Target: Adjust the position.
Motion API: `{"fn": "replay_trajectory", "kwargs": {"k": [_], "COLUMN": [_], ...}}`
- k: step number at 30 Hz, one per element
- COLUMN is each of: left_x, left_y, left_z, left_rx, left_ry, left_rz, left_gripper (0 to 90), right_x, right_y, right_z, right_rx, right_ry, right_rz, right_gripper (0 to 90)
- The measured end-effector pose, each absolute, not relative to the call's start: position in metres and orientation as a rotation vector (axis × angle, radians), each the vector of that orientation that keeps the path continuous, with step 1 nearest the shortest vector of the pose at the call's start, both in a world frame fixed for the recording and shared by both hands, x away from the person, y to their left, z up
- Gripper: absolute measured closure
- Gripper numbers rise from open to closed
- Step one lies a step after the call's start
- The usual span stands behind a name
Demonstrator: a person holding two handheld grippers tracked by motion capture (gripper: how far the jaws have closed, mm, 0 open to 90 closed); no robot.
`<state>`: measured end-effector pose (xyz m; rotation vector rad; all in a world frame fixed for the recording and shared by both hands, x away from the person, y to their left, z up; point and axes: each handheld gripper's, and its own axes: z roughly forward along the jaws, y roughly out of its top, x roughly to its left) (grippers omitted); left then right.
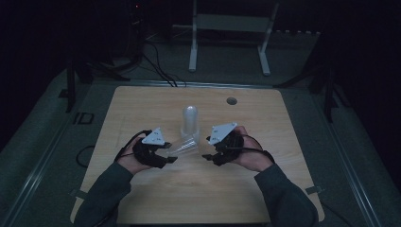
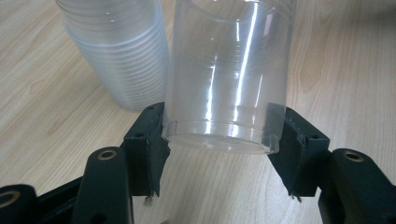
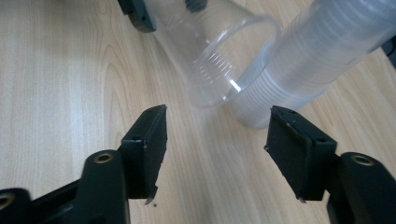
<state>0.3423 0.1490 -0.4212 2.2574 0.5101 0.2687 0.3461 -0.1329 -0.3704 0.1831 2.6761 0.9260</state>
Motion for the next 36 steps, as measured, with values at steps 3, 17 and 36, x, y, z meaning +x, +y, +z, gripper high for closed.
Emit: {"fn": "replay_trajectory", "kwargs": {"k": [3,17,36], "left_x": [0.342,0.343,0.344], "left_y": [0.151,0.153,0.159], "left_z": [-0.423,-0.425,-0.429], "left_rx": [2.235,2.171,2.065], "left_ry": [0.523,0.545,0.608], "left_rz": [0.273,0.292,0.33], "left_gripper": [41.2,41.2,41.3], "right_x": [0.346,0.345,0.344], "right_y": [-0.136,-0.135,-0.136], "right_z": [-0.373,-0.385,-0.397], "right_rx": [0.192,0.246,0.312], "right_ry": [2.688,2.733,2.691], "right_rz": [0.929,0.97,1.091], "right_gripper": [40.7,42.1,39.4]}}
